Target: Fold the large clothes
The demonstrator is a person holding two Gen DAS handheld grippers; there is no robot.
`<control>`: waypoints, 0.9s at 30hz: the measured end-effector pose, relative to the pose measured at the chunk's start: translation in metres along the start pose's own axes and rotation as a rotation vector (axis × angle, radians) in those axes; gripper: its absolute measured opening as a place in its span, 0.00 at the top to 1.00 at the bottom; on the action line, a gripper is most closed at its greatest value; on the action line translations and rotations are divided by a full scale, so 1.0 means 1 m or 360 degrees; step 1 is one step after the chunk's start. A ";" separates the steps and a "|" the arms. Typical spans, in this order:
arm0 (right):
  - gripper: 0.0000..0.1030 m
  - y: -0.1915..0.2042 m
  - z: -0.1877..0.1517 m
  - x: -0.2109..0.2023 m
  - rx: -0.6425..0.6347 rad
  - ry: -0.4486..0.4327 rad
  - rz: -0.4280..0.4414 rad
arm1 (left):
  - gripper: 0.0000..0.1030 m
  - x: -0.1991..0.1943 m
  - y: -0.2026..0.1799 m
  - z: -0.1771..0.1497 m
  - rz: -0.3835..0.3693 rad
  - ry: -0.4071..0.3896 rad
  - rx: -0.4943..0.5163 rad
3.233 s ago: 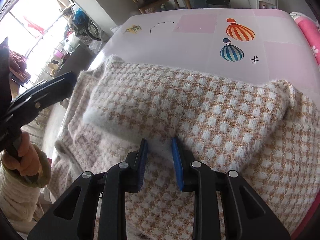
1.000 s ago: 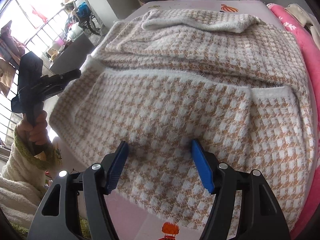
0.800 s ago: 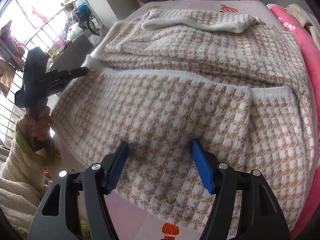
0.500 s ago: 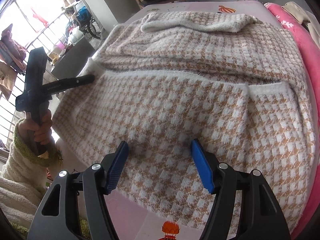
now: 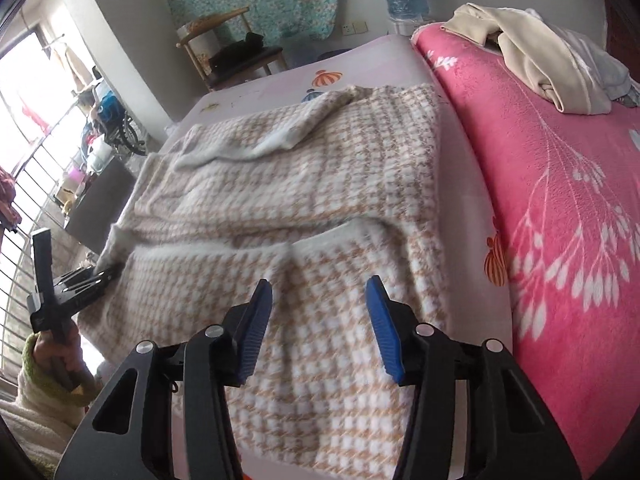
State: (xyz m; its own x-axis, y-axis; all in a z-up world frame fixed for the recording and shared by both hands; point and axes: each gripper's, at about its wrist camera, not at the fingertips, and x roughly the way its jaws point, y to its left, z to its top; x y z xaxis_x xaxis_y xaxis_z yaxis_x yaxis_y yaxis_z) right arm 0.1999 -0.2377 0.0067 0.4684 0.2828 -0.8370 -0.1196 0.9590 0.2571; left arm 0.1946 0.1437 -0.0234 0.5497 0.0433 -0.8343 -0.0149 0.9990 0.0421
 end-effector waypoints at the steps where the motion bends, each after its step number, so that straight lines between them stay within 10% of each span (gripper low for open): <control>1: 0.56 -0.003 0.003 0.009 0.0003 0.0018 -0.0020 | 0.66 -0.001 0.000 -0.002 0.0012 -0.0002 0.0003; 27: 0.57 0.006 -0.008 0.038 -0.0054 0.0212 -0.0183 | 0.66 0.002 -0.011 0.000 0.0070 0.0006 0.0023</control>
State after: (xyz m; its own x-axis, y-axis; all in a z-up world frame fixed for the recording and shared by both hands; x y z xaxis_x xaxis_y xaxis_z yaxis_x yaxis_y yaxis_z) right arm 0.2100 -0.2211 -0.0277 0.3605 0.1692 -0.9173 -0.1023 0.9846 0.1415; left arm 0.1953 0.1324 -0.0254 0.5457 0.0871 -0.8335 -0.0271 0.9959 0.0864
